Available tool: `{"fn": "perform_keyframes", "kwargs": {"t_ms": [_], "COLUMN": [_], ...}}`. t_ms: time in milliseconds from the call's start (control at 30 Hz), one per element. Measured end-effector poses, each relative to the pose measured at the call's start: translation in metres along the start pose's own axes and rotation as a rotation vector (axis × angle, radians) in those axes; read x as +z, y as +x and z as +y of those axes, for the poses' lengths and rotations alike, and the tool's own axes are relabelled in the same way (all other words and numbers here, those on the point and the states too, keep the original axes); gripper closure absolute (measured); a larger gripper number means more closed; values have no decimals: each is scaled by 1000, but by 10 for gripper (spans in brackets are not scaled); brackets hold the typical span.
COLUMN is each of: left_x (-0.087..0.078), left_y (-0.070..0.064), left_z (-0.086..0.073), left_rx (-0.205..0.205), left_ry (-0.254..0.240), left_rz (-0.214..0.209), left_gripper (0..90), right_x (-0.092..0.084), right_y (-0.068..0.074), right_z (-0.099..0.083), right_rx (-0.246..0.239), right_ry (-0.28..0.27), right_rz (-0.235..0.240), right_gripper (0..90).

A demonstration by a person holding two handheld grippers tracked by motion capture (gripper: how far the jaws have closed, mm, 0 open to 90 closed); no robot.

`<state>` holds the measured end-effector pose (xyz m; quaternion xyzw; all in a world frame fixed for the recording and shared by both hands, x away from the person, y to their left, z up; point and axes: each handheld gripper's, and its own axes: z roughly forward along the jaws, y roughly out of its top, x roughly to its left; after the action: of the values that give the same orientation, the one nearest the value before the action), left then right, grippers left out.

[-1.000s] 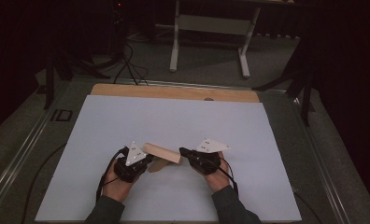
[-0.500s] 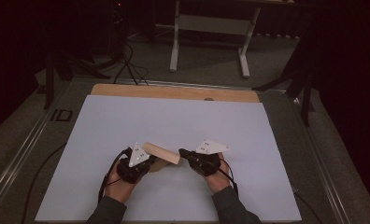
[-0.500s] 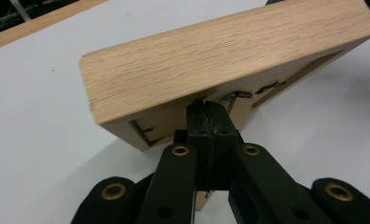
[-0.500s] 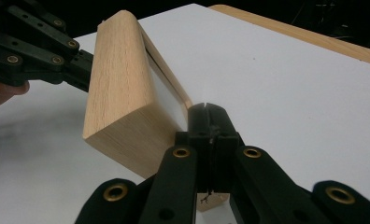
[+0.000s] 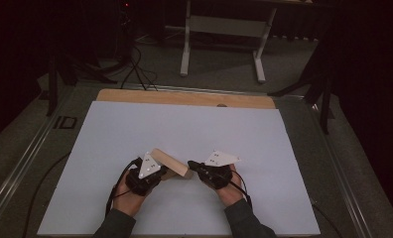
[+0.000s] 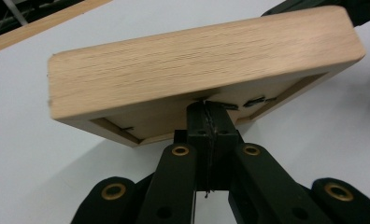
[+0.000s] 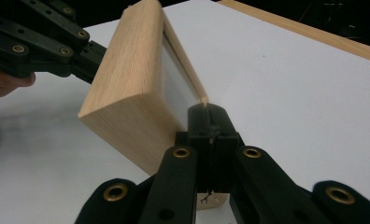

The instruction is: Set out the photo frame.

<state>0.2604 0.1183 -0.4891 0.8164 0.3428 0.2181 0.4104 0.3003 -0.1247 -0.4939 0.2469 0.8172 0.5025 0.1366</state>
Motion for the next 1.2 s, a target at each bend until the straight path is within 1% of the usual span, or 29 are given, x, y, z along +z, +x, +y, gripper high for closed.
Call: {"fn": "perform_keyframes", "kwargs": {"t_ms": [100,233,433,867,1000,1200], "left_x": [0,0,3,5,6,6], "left_y": [-1,-1,-2,-4,-4,-3], "left_z": [0,0,-1,-2,-2,-3], "left_rx": [0,-1,5,2,4,-10], "left_ry": [-2,-1,10,19,27,23], "left_rz": [-3,-4,-7,-6,-7,-1], "left_gripper": [897,897,897,897,897,897], "right_x": [1,3,4,5,5,7], "right_y": [2,5,6,8,9,14], "right_z": [0,0,-2,-3,-3,-3], "right_rx": [-8,-25,-22,-22,-27,-38], "right_ry": [4,12,21,23,24,30], "right_rz": [10,11,11,11,20,33], "right_gripper": [896,896,896,897,897,897]}}
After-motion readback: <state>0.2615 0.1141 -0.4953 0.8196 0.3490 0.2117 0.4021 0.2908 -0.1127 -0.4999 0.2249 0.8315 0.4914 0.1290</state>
